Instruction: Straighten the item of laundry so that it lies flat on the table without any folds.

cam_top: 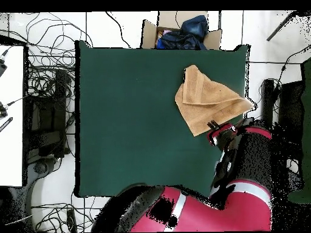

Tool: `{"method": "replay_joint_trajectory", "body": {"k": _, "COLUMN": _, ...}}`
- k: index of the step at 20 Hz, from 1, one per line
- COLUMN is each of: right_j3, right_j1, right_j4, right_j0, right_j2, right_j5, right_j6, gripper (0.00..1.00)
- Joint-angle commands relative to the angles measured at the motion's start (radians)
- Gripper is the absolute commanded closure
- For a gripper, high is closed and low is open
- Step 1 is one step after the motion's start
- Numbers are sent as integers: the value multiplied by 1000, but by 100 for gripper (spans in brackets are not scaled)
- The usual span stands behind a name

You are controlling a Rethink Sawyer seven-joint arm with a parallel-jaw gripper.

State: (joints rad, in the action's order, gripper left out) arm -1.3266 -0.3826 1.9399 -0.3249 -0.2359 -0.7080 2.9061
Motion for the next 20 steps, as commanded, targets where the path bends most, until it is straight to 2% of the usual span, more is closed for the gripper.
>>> {"method": "replay_joint_trajectory", "body": {"k": 1, "right_j3": 32, "right_j1": 72, "right_j4": -114, "right_j0": -1, "right_j2": 182, "right_j5": 110, "right_j6": -280, "gripper": 100}}
{"method": "replay_joint_trajectory", "body": {"k": 7, "right_j3": 20, "right_j1": 54, "right_j4": -264, "right_j0": -82, "right_j2": 241, "right_j5": 9, "right_j6": -421, "gripper": 100}}
{"method": "replay_joint_trajectory", "body": {"k": 10, "right_j3": 27, "right_j1": 67, "right_j4": -292, "right_j0": -92, "right_j2": 249, "right_j5": -10, "right_j6": -456, "gripper": 100}}
{"method": "replay_joint_trajectory", "body": {"k": 20, "right_j3": 78, "right_j1": 132, "right_j4": -309, "right_j0": -72, "right_j2": 238, "right_j5": 40, "right_j6": -501, "gripper": 100}}
